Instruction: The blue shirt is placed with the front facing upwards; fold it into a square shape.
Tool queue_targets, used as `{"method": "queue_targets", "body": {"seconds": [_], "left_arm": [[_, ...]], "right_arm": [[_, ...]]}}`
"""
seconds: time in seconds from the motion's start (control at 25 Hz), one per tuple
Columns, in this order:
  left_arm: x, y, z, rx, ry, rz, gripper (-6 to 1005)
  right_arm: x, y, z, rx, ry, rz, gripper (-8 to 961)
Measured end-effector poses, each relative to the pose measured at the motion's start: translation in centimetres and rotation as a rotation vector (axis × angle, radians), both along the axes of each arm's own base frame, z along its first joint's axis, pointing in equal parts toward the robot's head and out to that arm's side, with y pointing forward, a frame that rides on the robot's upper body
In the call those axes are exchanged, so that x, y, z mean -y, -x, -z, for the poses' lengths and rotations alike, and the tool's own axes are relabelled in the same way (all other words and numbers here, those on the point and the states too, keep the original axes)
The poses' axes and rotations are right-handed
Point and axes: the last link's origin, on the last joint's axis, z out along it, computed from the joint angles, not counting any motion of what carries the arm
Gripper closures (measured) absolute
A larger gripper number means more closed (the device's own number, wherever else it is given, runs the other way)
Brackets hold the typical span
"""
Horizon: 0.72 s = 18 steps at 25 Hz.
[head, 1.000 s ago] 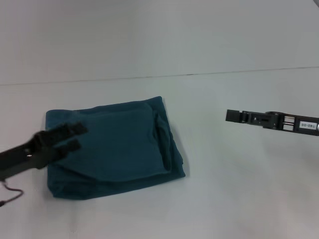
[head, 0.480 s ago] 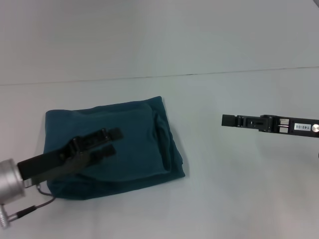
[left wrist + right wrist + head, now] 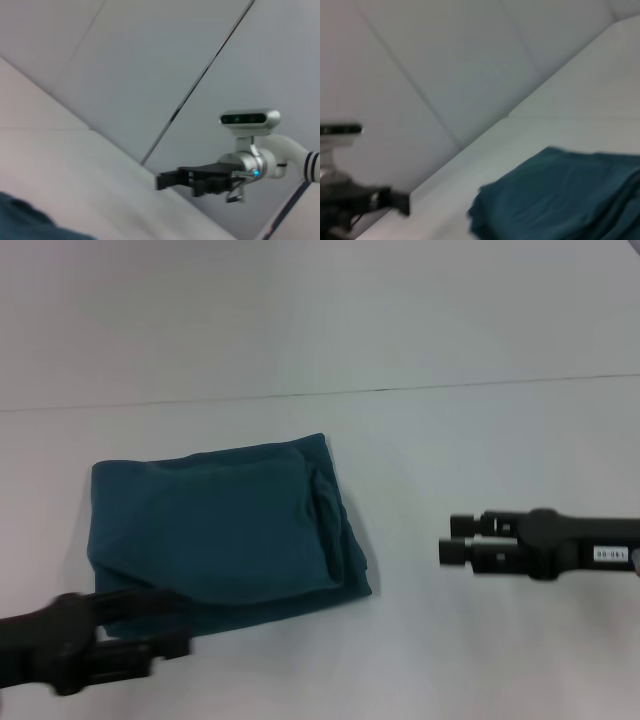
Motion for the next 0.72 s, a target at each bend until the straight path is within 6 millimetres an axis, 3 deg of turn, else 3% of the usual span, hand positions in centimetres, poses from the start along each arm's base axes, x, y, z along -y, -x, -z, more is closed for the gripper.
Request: {"method": "queue_targets", "body": {"seconds": [0.24, 0.48, 0.72], "left_arm": [[1.0, 1.7, -2.3, -0.004, -0.051, -0.085, 201], [2.0, 1.5, -0.9, -0.049, 0.025, -0.017, 201], [0.9, 0.9, 1.5, -0.062, 0.028, -0.041, 201]], "right_arm": [[1.3, 0.7, -0.3, -0.047, 0.113, -0.021, 201], [2.1, 0.4, 2.0, 0.033, 0.206, -0.004, 207], [1.8, 0.2, 4.7, 0.068, 0.173, 0.052, 207]]}}
